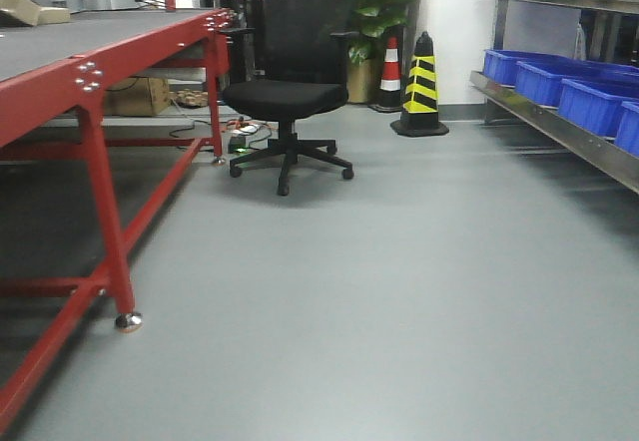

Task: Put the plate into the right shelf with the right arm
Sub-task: 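Drive to the steel shelf with blue bins, plate held upright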

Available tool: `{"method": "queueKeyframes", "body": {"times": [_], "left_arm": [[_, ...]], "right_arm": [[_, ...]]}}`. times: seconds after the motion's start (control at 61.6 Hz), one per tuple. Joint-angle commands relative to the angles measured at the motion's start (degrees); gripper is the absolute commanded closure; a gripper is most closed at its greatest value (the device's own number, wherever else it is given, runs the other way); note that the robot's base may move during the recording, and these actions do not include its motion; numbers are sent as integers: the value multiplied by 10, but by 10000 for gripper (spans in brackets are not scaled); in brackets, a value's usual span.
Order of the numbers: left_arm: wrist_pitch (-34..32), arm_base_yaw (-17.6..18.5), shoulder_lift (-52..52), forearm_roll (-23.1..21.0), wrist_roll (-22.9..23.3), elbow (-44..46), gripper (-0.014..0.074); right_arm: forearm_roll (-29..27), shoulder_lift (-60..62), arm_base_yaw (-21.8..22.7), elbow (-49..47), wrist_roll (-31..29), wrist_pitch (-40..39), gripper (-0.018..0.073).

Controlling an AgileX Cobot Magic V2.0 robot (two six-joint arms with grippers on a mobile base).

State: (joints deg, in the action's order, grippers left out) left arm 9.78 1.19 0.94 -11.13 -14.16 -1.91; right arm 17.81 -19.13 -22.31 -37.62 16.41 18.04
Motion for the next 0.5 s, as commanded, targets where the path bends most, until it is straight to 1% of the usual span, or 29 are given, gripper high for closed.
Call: {"method": "queueKeyframes", "body": {"times": [0.0, 0.487], "left_arm": [[-48, 1, 6, -4, 2, -5, 643], [-48, 1, 6, -4, 2, -5, 643]], "right_arm": [[10, -5, 0, -17, -4, -52, 521], [10, -5, 0, -17, -4, -52, 521]]}}
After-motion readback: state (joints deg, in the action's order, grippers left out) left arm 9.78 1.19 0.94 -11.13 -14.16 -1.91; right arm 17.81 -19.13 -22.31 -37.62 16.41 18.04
